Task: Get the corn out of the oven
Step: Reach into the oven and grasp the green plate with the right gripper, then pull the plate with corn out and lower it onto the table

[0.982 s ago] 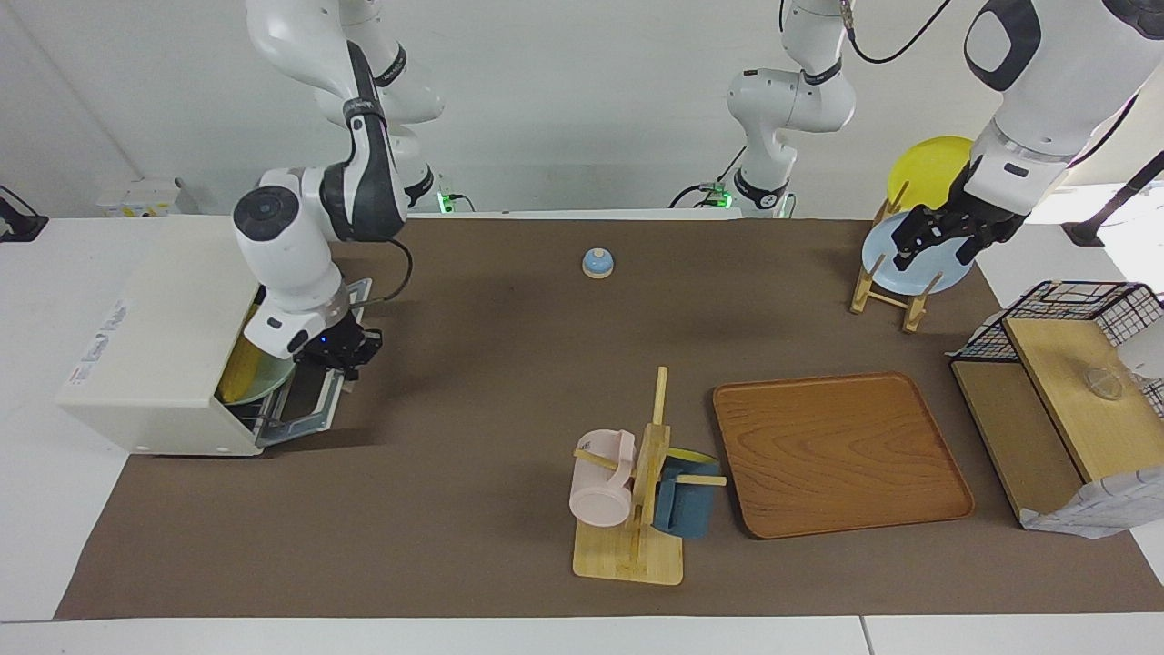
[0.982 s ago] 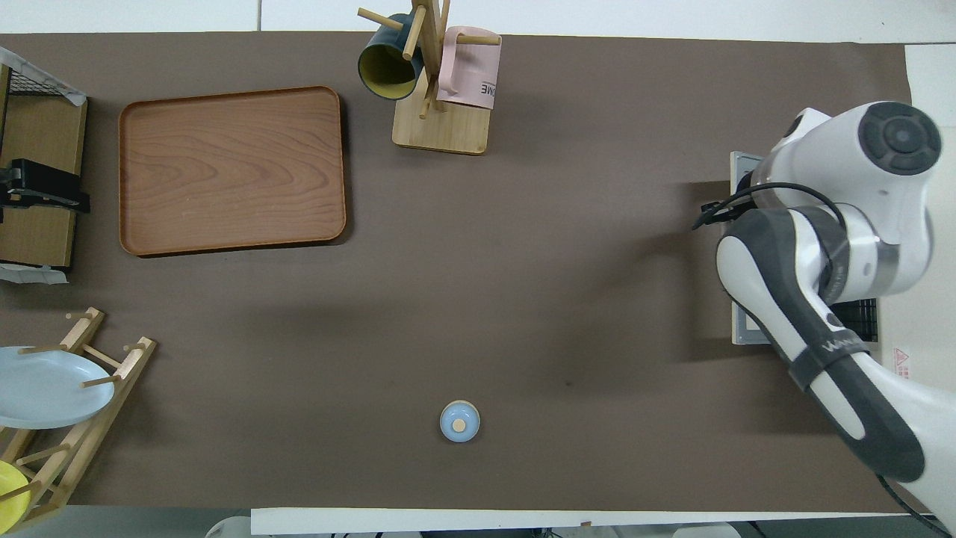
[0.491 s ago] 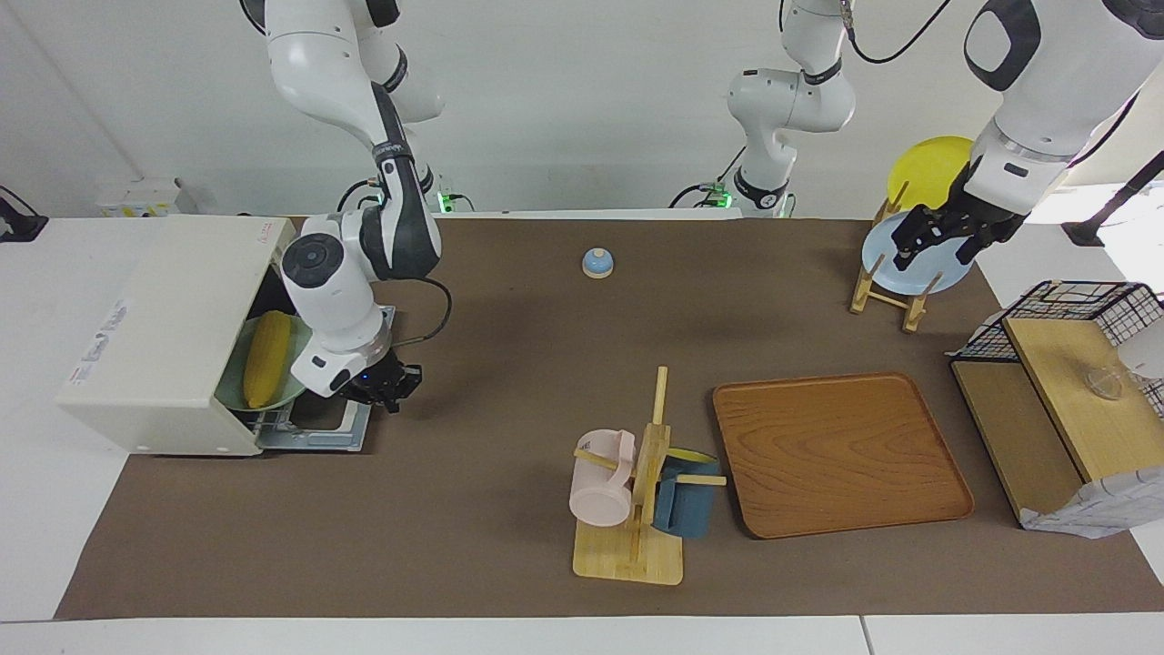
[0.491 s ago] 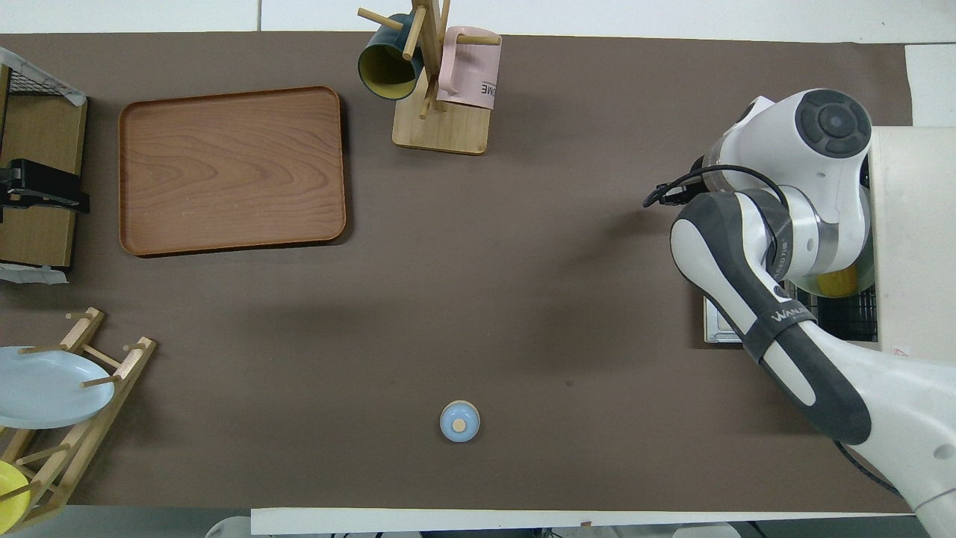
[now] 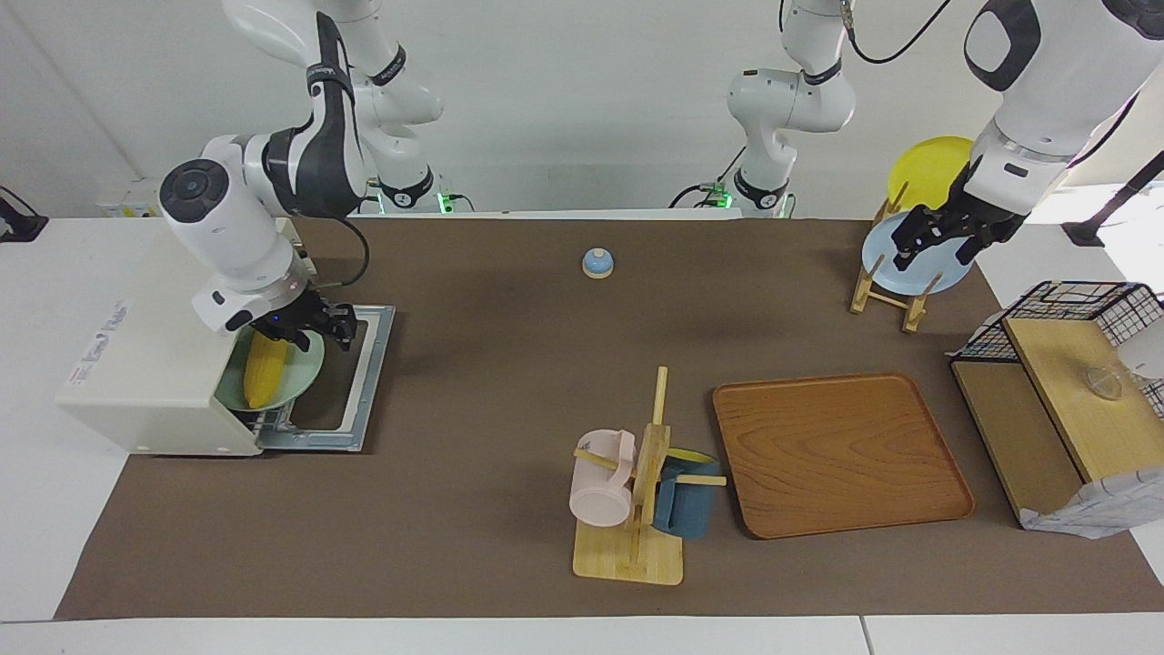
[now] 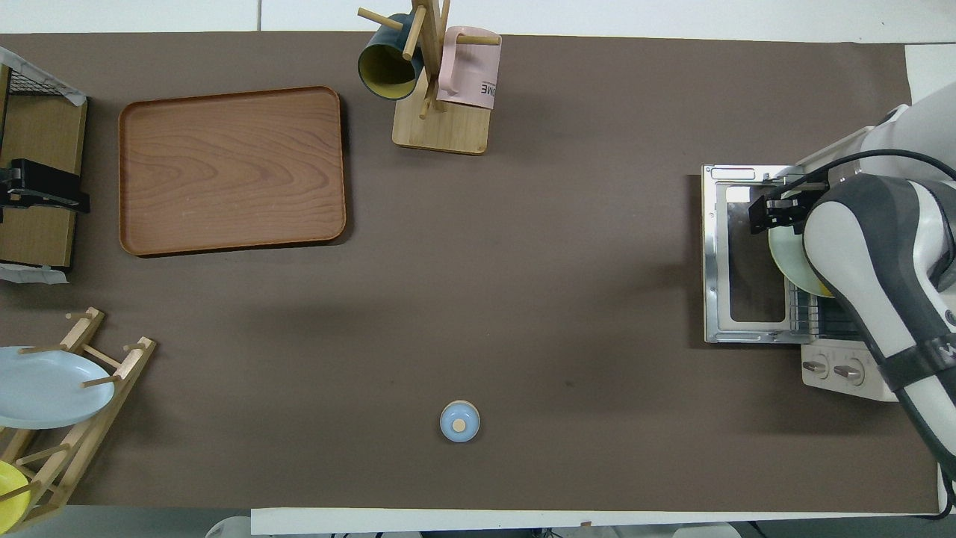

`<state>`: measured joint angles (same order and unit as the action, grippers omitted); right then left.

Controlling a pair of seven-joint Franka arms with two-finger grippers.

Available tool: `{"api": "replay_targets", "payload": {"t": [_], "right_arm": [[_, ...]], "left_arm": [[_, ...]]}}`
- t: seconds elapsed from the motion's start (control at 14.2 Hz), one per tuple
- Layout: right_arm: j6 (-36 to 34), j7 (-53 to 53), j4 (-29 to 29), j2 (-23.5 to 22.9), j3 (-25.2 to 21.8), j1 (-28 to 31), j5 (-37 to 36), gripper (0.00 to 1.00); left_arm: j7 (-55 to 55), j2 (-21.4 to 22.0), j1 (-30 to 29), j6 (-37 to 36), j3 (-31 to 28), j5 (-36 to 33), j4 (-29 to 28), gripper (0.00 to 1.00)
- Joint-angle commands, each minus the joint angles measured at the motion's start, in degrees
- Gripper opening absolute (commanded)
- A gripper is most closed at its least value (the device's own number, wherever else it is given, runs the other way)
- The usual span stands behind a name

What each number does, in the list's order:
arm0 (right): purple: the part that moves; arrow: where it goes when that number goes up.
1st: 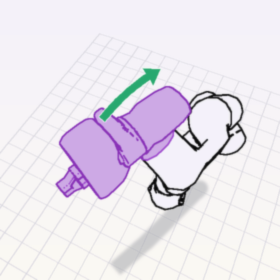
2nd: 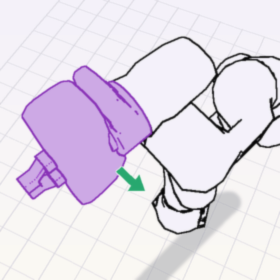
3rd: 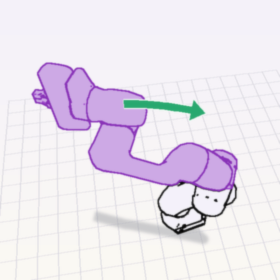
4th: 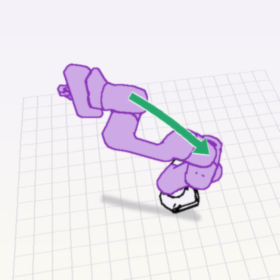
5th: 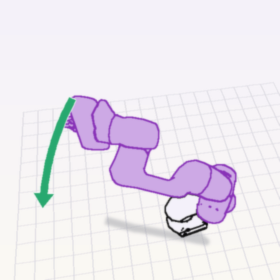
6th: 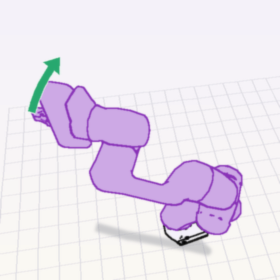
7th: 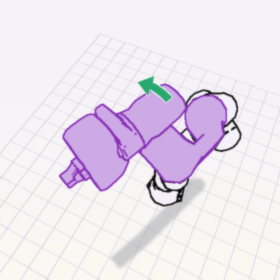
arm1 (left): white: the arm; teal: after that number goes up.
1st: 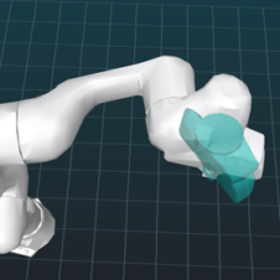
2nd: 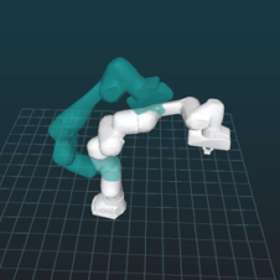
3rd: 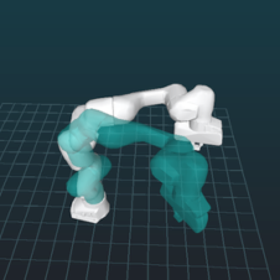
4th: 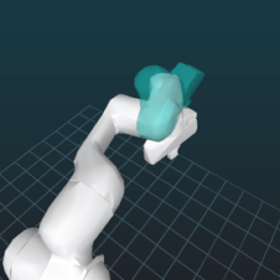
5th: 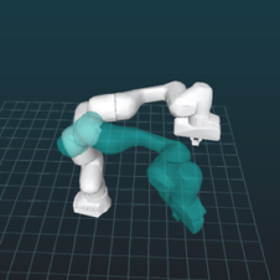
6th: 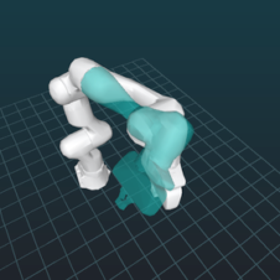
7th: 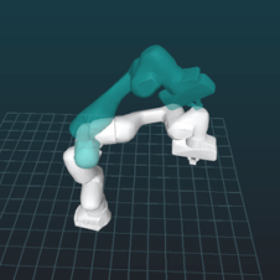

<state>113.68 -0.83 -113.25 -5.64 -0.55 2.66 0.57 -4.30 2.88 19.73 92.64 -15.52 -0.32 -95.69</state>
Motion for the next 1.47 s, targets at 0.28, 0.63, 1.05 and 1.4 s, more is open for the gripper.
{"api": "replay_targets", "payload": {"t": [0.28, 0.63, 1.05, 1.4], "right_arm": [[10.4, -3.7, -7.3, -1.4, 0.6, 0.5, -3.4, 0.41], [6.6, -6.0, -5.2, -1.6, 0.6, -3.2, -10.1, 0.00], [-11.2, 15.9, 19.6, -11.1, 1.1, -23.4, -9.0, 0.00], [-16.6, 42.9, 49.7, -35.2, 1.8, -37.8, -2.4, 0.00]], "left_arm": [[0.7, -0.1, -0.2, -0.5, 0.2, -0.8, 0.6, 1.00], [0.7, -0.1, -0.2, -0.5, 0.1, -0.8, 0.6, 1.00], [0.7, -0.1, -0.2, -0.5, 0.1, -0.8, 0.6, 1.00], [0.7, -0.1, -0.2, -0.5, 0.2, -0.8, 0.6, 1.00]]}}
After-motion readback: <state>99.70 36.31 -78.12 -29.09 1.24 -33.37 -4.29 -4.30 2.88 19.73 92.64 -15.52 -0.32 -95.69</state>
